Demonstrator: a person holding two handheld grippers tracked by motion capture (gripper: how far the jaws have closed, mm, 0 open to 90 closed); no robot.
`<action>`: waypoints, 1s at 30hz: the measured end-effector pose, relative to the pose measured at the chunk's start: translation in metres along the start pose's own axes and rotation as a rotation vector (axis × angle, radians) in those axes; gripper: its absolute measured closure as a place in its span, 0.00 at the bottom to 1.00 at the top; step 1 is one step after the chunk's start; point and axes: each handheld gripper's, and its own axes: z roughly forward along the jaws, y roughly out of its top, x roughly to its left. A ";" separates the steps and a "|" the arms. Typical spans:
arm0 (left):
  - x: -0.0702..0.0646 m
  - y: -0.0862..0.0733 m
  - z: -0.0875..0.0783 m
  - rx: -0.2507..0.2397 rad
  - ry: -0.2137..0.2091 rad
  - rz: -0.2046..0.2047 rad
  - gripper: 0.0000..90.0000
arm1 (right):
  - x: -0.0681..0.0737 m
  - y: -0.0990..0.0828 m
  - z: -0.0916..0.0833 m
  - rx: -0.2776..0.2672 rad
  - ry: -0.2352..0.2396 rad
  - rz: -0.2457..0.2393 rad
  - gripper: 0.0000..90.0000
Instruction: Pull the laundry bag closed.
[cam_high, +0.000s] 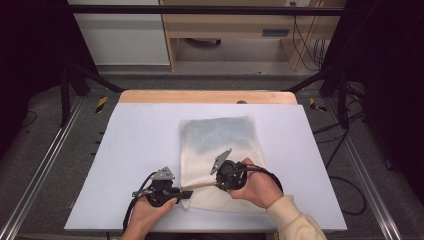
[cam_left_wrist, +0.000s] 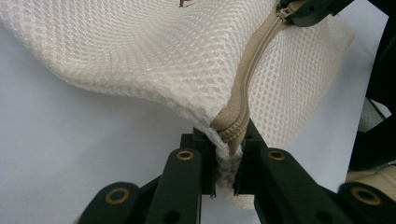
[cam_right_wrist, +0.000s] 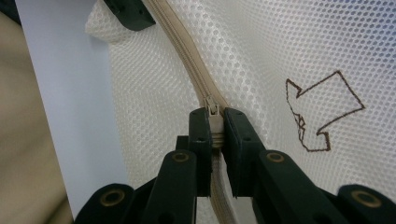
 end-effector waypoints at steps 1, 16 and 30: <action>0.000 0.000 0.000 0.000 0.001 0.001 0.92 | 0.000 -0.001 -0.001 -0.002 -0.003 -0.003 0.91; -0.001 0.000 0.002 0.003 0.001 0.007 0.92 | -0.001 -0.006 -0.002 -0.004 -0.004 0.003 0.91; -0.001 0.000 0.002 0.001 0.003 0.008 0.92 | -0.002 -0.007 -0.004 -0.008 -0.004 0.007 0.91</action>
